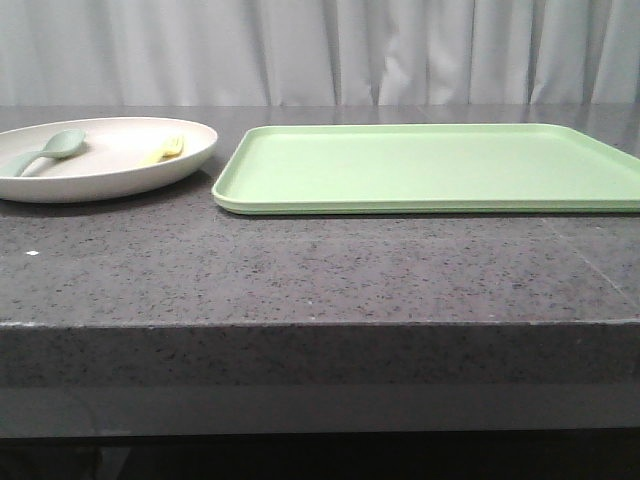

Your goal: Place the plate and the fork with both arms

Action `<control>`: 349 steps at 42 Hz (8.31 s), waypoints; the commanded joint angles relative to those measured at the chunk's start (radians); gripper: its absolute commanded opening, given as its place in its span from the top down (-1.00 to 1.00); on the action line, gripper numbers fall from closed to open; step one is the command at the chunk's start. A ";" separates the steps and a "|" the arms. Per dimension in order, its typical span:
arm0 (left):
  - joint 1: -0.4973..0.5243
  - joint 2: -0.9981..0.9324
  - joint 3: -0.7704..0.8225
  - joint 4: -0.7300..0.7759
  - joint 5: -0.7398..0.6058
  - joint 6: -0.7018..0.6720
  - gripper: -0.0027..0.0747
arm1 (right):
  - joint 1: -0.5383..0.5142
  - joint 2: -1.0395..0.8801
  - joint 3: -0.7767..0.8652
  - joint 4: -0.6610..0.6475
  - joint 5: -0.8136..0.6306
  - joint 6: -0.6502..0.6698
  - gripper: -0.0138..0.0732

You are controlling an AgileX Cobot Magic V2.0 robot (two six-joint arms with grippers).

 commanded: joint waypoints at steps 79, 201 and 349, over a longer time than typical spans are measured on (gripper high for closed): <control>-0.005 0.461 -0.693 0.045 0.490 0.001 -0.53 | 0.000 0.588 -0.626 0.016 0.446 -0.006 -0.59; 0.185 1.959 -1.758 -0.507 1.085 0.422 0.40 | 0.000 0.588 -0.626 0.016 0.442 -0.006 -0.78; -0.454 1.932 -2.039 -0.356 0.959 -0.082 -0.06 | 0.000 0.588 -0.626 0.049 0.448 -0.006 -0.78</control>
